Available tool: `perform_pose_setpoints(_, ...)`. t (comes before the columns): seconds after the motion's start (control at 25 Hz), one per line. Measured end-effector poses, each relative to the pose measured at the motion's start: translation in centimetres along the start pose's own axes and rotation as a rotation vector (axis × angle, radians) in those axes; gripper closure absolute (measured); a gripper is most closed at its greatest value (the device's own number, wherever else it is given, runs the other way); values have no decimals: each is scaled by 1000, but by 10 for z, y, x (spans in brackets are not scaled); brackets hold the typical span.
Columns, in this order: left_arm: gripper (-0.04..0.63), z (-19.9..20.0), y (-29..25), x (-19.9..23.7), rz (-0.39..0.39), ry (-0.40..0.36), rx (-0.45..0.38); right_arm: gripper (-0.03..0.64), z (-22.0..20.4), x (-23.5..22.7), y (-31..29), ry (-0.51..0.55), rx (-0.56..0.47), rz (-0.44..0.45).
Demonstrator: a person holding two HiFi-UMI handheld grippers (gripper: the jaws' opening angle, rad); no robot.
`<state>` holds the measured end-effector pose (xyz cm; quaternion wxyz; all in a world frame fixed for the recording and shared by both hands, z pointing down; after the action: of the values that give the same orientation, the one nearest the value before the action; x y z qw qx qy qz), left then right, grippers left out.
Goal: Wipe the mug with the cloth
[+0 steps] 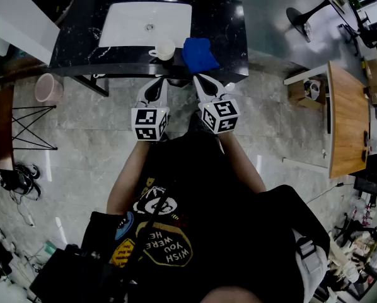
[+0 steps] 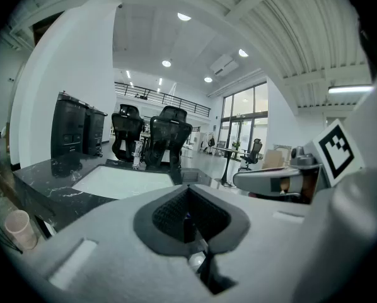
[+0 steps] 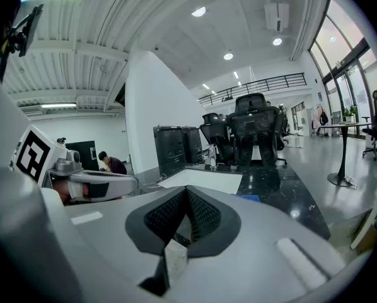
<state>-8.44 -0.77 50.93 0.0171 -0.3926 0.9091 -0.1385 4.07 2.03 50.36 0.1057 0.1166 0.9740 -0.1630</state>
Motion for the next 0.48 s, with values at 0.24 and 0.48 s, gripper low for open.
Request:
perform_pose_setpoints(0.24,592,-10,0,-11,-34,41,34,615,-3,-2,6,-6,17,-9)
perform_pose_setpoints(0.48,592,-13,3,-9,-35,49,42,615,-8,3,3,-6,31,-7)
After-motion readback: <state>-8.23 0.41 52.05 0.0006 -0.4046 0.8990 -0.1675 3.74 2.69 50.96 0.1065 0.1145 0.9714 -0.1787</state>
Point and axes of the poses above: the fingertips, and each gripper's own axes: y backward along the fingers, x to its left, z out of its top, the point moved 3 cm from there along y, backward along the fingers, and after that the axes turned 6 degrees about -y, right-handed, at the moved point
